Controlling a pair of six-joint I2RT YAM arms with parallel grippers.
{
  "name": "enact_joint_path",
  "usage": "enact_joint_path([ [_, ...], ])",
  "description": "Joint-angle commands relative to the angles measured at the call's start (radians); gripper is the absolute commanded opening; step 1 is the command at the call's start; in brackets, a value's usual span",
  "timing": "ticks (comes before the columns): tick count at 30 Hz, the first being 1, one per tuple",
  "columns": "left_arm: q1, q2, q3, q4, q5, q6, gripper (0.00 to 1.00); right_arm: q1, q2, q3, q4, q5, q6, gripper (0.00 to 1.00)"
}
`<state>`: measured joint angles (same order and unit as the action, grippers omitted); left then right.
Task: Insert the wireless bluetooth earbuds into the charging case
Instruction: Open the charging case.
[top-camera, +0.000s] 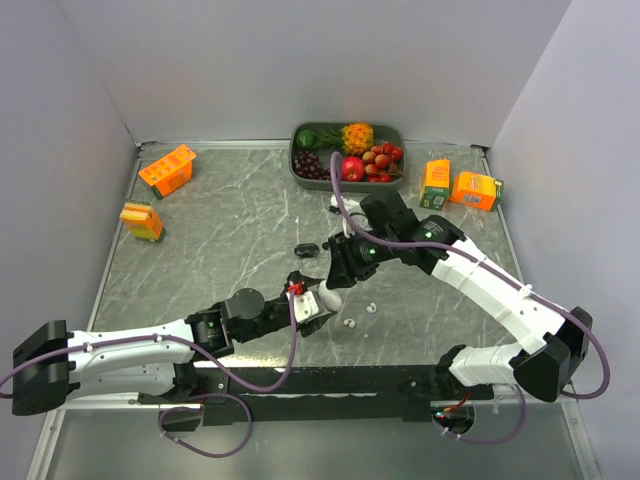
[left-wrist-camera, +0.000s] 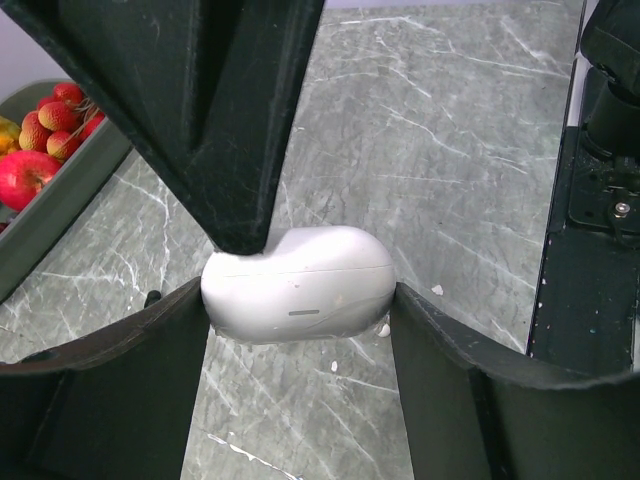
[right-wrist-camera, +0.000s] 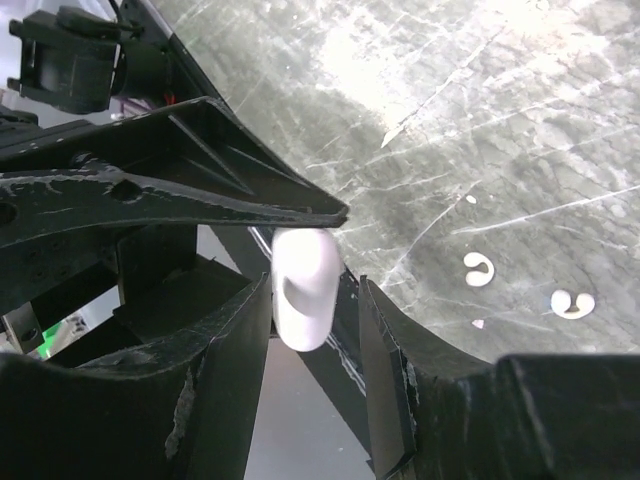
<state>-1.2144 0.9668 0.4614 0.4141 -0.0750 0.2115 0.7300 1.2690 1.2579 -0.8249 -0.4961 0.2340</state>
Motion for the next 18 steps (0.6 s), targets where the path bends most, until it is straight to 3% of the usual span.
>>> enact_joint_path([
  [1, -0.007, -0.005, 0.029, 0.034, 0.004, -0.018, 0.01, 0.029, 0.012, 0.054, -0.017, 0.034, -0.013, 0.47],
  [9, -0.007, -0.014, 0.028, 0.034, -0.005, -0.020, 0.01, 0.043, 0.036, 0.060, -0.039, 0.056, -0.018, 0.46],
  [18, -0.007, -0.036, 0.011, 0.054, -0.026, -0.026, 0.01, 0.045, 0.015, 0.037, -0.020, 0.053, -0.005, 0.31],
])
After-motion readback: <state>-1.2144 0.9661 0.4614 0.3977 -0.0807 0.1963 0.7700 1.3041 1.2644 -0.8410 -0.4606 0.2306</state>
